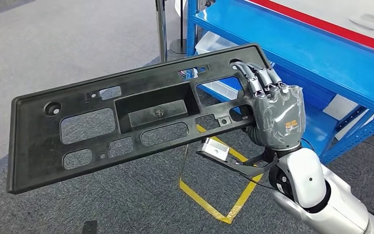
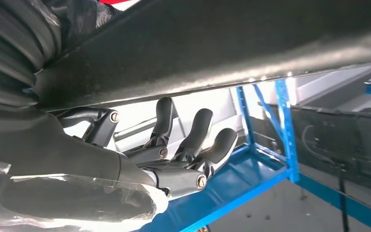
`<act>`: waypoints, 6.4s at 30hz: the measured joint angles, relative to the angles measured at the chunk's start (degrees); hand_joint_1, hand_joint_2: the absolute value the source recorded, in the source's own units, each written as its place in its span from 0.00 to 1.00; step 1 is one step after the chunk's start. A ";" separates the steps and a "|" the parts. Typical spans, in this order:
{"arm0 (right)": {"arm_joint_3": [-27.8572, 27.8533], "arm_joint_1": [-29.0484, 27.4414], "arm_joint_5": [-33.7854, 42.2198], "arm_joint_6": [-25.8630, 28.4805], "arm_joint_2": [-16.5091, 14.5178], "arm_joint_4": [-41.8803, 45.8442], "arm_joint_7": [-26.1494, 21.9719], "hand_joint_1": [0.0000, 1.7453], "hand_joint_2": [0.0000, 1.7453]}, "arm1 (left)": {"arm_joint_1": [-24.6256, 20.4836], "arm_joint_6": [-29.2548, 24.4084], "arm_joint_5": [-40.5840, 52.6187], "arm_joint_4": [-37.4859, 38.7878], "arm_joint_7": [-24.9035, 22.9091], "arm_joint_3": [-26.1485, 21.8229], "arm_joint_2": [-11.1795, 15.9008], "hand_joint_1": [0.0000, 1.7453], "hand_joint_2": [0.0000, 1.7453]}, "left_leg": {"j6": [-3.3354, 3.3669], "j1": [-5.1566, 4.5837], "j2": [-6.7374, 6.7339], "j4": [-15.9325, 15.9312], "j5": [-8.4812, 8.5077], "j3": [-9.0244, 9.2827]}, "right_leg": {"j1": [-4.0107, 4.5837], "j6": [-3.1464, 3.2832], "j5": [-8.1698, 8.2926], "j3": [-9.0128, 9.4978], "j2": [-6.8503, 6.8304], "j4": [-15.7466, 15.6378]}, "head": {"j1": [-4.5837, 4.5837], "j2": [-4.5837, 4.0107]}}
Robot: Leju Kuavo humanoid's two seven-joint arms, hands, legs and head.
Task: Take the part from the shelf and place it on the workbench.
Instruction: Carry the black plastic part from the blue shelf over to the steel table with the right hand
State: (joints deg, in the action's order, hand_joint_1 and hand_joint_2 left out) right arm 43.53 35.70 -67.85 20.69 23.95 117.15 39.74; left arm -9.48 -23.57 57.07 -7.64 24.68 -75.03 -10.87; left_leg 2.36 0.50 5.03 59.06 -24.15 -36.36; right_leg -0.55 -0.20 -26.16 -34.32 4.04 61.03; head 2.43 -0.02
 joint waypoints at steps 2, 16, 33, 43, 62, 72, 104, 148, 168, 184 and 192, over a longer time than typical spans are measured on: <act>0.00 0.10 -0.10 -0.04 0.09 0.08 0.01 1.00 1.00 | -0.13 -0.05 0.06 0.04 -0.03 -0.02 -0.10 0.00 1.00 | -0.79 0.30 1.18 -0.05 0.41 -0.58 | 0.08 0.33 -0.01 0.84 0.69 -1.84 | -0.09 0.00; 0.01 0.20 -0.40 -0.37 0.21 0.13 -0.02 1.00 1.00 | -0.20 -0.10 0.50 0.08 -0.07 -0.07 0.00 0.00 1.00 | -2.66 0.34 -8.09 0.34 -0.36 -0.21 | -0.25 -0.69 -0.58 1.96 -8.89 -2.47 | 0.23 0.00; 0.00 -0.67 -0.92 -0.32 0.28 0.19 0.01 1.00 1.00 | 0.22 -0.13 0.53 0.08 -0.29 -0.22 0.07 0.00 1.00 | -1.37 0.58 2.20 -0.28 0.59 -1.03 | -0.44 -0.64 0.10 0.59 0.42 -2.15 | -0.26 0.00; 0.01 -0.88 -1.50 -0.27 0.10 -0.08 -0.18 1.00 1.00 | 0.52 -0.06 0.50 0.10 -0.20 -0.51 0.25 0.00 1.00 | -3.04 0.58 -5.18 10.85 -3.38 -6.46 | -0.45 0.69 0.15 1.70 -7.25 -3.13 | 0.05 0.01; 0.01 -1.03 -1.77 -0.01 0.14 -0.28 -0.05 1.00 1.00 | 0.14 -0.10 0.96 0.10 -0.28 -1.46 0.28 0.00 1.00 | -0.77 0.26 0.89 -0.15 0.50 -1.06 | -0.96 -1.61 -0.23 0.34 0.06 -1.33 | -0.38 0.00; 0.01 -0.93 -1.85 -0.05 0.14 -0.30 0.01 1.00 1.00 | 0.21 -0.09 1.22 0.10 -0.21 -1.54 0.34 0.00 1.00 | -2.62 0.33 -4.68 15.21 -5.89 -8.76 | -0.13 0.88 -0.14 0.95 -6.11 -2.11 | 0.13 0.00; 0.01 -0.93 -1.94 -0.78 0.15 -0.40 0.00 1.00 1.00 | -0.04 -0.15 1.89 0.10 -0.03 -1.59 0.31 0.00 1.00 | -1.68 -0.12 -4.74 12.11 -4.81 -6.37 | 0.48 1.10 -0.22 0.46 -6.79 -1.68 | 0.31 0.00; -2.58 -4.80 -0.92 -3.77 2.16 0.92 0.02 1.00 1.00 | -0.48 3.93 5.88 0.10 8.25 -1.67 0.86 0.00 1.00 | 0.86 -0.66 -4.72 -1.66 -1.03 1.46 | -0.56 -1.71 -5.39 -2.64 -3.79 6.09 | 0.49 0.00; -2.83 -4.89 -0.17 -3.64 2.54 1.08 0.02 1.00 1.00 | -0.48 4.38 7.06 0.10 8.37 -1.64 0.86 0.00 1.00 | -1.55 -0.39 -4.62 12.59 -6.07 -5.30 | -0.42 0.26 -0.22 -0.28 -3.93 -0.93 | 0.71 0.00; -2.92 -5.29 -0.17 -3.57 2.60 1.21 0.02 1.00 1.00 | -0.34 4.51 7.12 0.10 8.57 -1.64 0.98 0.00 1.00 | 0.96 -0.85 -4.54 -1.32 -2.07 2.37 | -0.77 -2.20 -1.67 -5.24 -3.87 7.06 | 0.51 0.00; -2.96 -5.43 -0.17 -3.62 2.62 1.41 0.02 1.00 1.00 | -0.30 4.73 7.20 0.10 8.61 -1.64 0.95 0.00 1.00 | -1.09 -0.92 -4.48 2.85 -4.77 0.50 | -0.70 -0.40 0.67 -1.13 -3.77 -1.12 | 0.63 0.00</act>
State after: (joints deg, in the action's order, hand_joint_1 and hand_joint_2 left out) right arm 40.57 30.27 -68.02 17.07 26.57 118.56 39.76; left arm -9.78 -18.84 64.26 -7.54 33.29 -76.67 -9.92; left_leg 1.27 -0.41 0.55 61.91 -28.92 -35.86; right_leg -1.25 -0.60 -25.49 -35.44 0.27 59.90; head 3.06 -0.02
